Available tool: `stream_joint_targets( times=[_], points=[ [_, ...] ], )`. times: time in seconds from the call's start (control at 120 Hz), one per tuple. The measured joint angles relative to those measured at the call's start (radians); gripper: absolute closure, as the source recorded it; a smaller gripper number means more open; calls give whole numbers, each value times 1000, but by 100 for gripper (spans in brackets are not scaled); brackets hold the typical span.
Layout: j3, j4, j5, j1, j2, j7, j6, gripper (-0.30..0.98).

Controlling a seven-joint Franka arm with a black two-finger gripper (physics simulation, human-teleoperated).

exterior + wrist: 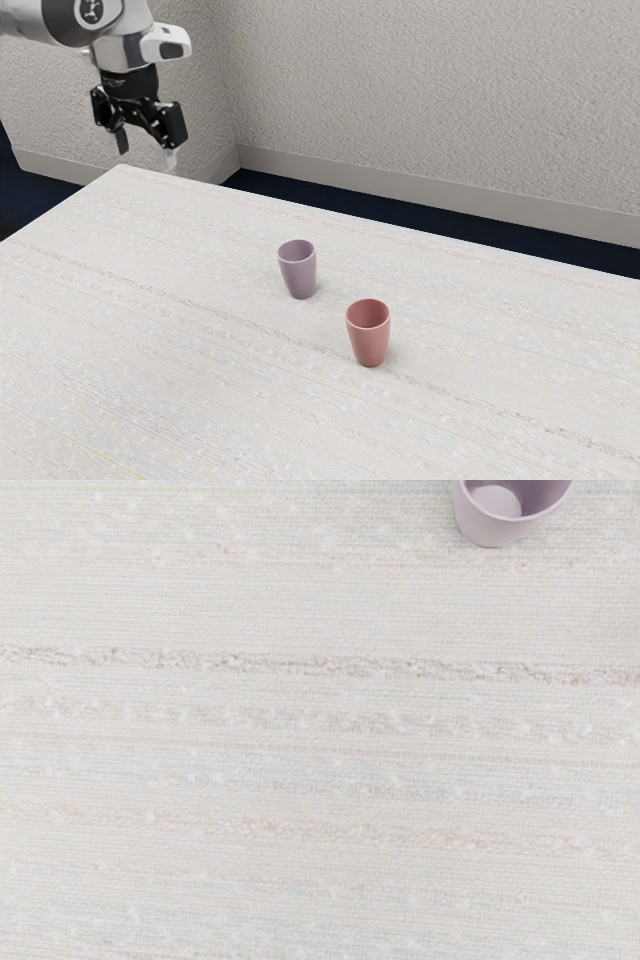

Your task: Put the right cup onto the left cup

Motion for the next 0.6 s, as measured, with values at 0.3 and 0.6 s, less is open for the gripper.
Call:
stream_joint_targets(
  times=[0.3, 0.6],
  points=[
    [-109, 32, 25, -30, 55, -11, 17, 0],
    [-232, 37, 33, -80, 161, -80, 87, 0]
  ],
)
